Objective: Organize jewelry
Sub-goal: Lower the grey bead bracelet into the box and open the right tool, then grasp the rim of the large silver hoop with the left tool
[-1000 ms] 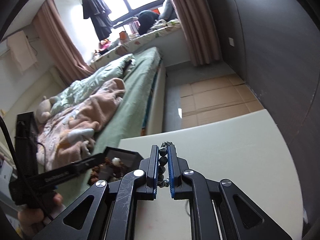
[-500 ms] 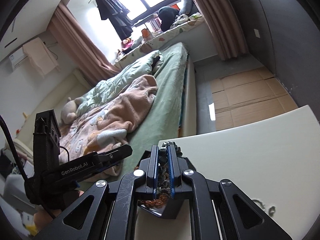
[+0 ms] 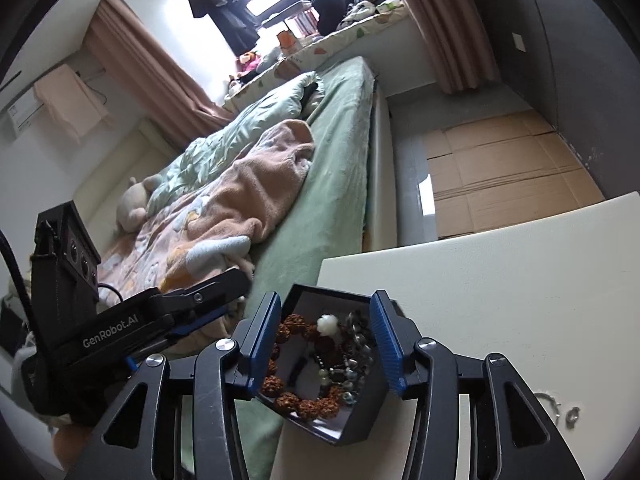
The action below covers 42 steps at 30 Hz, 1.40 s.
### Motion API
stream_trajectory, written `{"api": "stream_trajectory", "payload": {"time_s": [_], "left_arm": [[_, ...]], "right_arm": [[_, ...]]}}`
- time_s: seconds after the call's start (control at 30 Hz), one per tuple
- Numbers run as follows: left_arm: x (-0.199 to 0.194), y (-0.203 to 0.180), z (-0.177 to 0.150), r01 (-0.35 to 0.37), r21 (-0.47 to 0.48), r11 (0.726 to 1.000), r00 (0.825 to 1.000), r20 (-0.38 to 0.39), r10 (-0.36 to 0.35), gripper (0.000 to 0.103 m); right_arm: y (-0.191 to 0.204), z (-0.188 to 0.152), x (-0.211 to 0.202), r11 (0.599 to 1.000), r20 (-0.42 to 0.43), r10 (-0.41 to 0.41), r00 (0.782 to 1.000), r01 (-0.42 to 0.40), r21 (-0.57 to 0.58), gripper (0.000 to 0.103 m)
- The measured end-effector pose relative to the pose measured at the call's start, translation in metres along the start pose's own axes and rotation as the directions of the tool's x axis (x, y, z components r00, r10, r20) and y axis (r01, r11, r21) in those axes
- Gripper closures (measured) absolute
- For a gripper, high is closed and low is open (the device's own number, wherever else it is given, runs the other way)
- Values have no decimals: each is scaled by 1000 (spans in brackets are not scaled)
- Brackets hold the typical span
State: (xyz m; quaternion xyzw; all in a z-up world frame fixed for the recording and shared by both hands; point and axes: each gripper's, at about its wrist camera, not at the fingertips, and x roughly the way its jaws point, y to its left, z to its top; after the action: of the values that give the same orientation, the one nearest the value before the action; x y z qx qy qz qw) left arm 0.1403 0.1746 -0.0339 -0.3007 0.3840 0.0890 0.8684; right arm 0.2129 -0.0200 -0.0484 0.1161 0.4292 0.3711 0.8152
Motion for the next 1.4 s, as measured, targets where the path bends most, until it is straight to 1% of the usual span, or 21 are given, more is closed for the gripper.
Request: {"api": "stream_trajectory", "payload": {"time_s": [0.1,0.2,0.4,0.47,0.57,0.67,0.7,0.73,0.77,0.8,0.83,1.0,1.13,1.27,1.33,1.4], "left_arm": [[0,-1,-2,-1,1,1000,1000,-6,1,39],[-2,-6,-7,-4,10,1000,1000,-10,4,39],[-3,-24,-24,-9,58,998,1000,-21,10,39],[-3,-31,-31,-8,79,997,1000,-26,10,39],[-1,-43,-41,-8,111,994,999,-31,11,39],[3,-55,-50,-7,139,990,999,-44,13,39],[4,-58,-52,-7,146,989,999,-48,14,39],[6,-61,-54,-7,155,988,999,-52,15,39],[8,-65,-57,-6,168,986,998,-58,16,39],[10,-69,-60,-6,179,984,998,-64,17,39],[13,-74,-64,-6,194,981,997,-73,20,39],[26,-94,-80,5,257,966,994,-110,24,39],[39,-106,-90,41,261,965,990,-139,-5,39],[53,-115,-98,56,240,969,985,-172,-14,39],[60,-121,-102,63,234,970,983,-184,-19,44],[67,-128,-106,75,240,968,979,-200,-26,50]], "right_arm": [[-14,1,-11,999,11,-2,1000,2,40,56],[-30,0,-26,997,25,-26,999,24,75,56],[-57,-3,-56,989,54,-66,996,58,137,56],[-65,-5,-66,985,51,-93,994,84,151,56],[-74,-9,-75,980,44,-107,993,98,172,56],[-81,-13,-83,976,32,-126,992,118,186,55],[-84,-14,-86,974,24,-136,990,129,187,54],[-85,-15,-87,973,19,-142,990,136,188,46],[-88,-16,-90,970,11,-156,988,151,191,41],[-91,-18,-93,967,7,-168,986,163,194,32],[-94,-19,-95,964,4,-184,983,180,197,31],[-117,-27,-102,946,-56,-225,973,232,227,31],[-143,-34,-107,921,-101,-238,966,257,291,31],[-160,-37,-113,904,-124,-250,960,277,327,31],[-166,-38,-115,897,-133,-252,958,283,340,31],[-174,-40,-118,886,-141,-252,957,287,365,31]]}}
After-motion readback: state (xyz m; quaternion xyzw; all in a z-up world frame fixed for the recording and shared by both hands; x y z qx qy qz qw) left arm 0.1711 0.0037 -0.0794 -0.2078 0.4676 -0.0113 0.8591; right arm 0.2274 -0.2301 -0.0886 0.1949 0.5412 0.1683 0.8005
